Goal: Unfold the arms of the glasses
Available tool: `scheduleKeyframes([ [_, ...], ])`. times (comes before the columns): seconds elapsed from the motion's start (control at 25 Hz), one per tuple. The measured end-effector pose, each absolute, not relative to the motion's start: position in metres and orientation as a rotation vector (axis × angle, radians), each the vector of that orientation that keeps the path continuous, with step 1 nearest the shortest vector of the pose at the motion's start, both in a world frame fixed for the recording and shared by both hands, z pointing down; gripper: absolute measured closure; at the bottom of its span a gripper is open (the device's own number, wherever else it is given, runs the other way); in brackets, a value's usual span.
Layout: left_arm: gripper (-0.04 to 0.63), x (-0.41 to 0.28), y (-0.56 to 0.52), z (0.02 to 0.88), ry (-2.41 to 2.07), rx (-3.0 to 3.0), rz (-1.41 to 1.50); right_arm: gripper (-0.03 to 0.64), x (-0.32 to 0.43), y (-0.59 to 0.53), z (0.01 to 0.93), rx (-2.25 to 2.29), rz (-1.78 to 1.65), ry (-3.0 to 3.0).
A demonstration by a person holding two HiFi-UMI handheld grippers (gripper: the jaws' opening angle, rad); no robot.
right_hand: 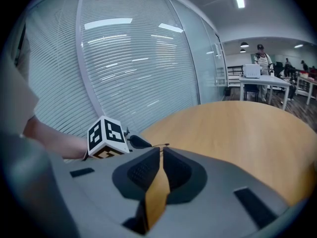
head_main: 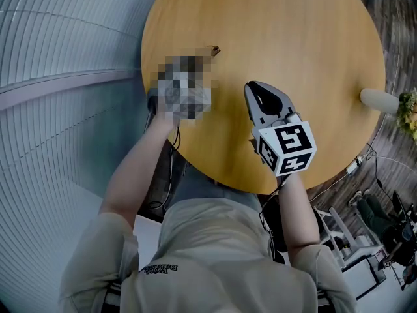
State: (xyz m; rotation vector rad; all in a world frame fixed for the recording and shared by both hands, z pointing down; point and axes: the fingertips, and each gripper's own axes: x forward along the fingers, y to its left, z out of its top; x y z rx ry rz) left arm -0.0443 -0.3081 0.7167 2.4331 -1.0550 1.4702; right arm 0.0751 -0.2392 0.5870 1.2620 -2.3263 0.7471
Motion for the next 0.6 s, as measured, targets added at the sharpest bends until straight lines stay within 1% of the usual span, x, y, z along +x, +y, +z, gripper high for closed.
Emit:
scheduleKeyframes([
  [0.24, 0.545, -0.040, -0.302, 0.689, -1.081, 2.473, 1.359, 0.575, 0.073, -0.235, 0.573, 1.264, 0.705, -2.342],
  [0.6, 0.545, -0.033, -0.283, 0.623, -1.153, 2.508, 1.049, 0.575, 0.079, -0.233, 0.537, 1.338, 0.598, -2.374],
])
